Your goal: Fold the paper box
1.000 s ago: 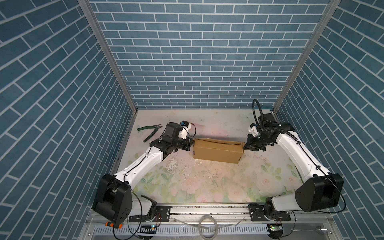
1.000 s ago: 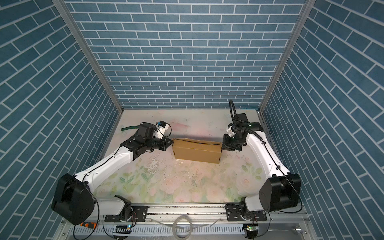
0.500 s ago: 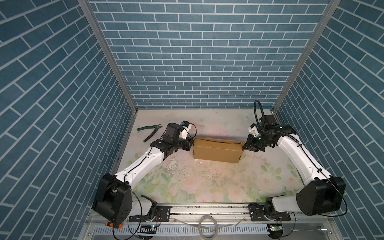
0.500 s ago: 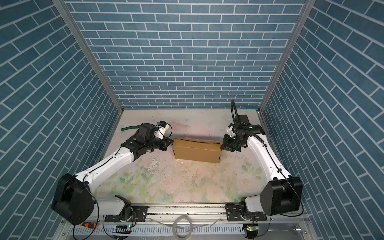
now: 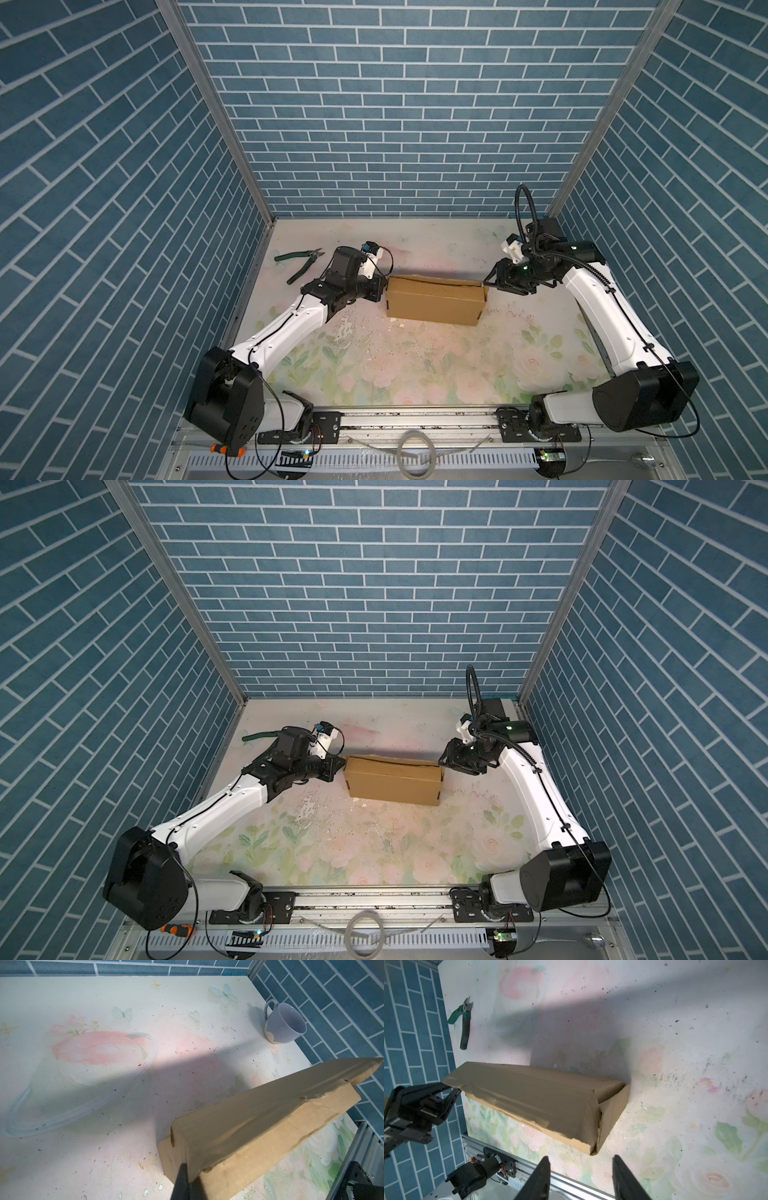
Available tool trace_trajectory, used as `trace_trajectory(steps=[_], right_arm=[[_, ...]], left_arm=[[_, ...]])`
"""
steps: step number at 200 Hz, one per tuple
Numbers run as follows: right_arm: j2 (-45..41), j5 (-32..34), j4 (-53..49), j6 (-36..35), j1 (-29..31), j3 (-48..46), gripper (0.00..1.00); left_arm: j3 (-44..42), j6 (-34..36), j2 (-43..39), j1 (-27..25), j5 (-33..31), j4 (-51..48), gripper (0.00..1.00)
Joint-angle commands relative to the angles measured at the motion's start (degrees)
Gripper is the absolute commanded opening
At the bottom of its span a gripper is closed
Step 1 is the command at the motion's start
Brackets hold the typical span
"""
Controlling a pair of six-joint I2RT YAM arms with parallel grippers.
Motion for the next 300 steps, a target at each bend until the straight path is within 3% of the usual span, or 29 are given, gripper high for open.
trace_trajectory(steps=[1,48,78,103,124,153,190,234,272,300], right_arm=[[0.2,4.5,1.1,1.7,0.0,2.4,0.52],[2.2,7.2,1.6,1.5,4.3,0.4,0.54],[-1.8,15.3,2.2,-6.0,7.6,0.0,0.67],[-2.8,17.5,4.5,-12.4,8.0,1.8,0.69],[-3.6,19.6,7.8,-22.6,12.4,0.8,0.69],[-8.3,26.1,15.0,-44.3,23.2,-8.6,0.76],[-7.8,27.6,22.7,-56.5,28.3,-11.1,0.82],[-2.0,27.6,25.9,-62.8,29.3,-10.2,0.85],[1.9,19.2,21.8,-59.3,29.1,-6.3,0.87],[5.3,19.1,20.0,-58.7,29.1,-5.2,0.87]], left_arm=[[-2.6,0.6,1.9,-0.4,-1.5,-6.6,0.00],[-1.9,0.8,2.5,-1.0,-2.0,-7.2,0.00],[-1.6,0.8,3.0,-1.1,-1.9,-6.7,0.00],[-1.3,0.8,3.6,-1.2,-1.9,-6.3,0.00],[-1.2,1.2,3.7,-1.3,-1.7,-6.7,0.00],[-1.2,1.7,3.9,-1.3,-1.9,-6.8,0.00],[-0.7,1.9,4.6,-1.4,-1.4,-6.5,0.00],[-0.9,1.9,4.9,-1.3,-1.1,-5.7,0.00],[-0.7,2.0,5.0,-1.3,-1.2,-5.6,0.00],[-0.9,2.0,5.0,-1.3,-1.2,-5.5,0.00]])
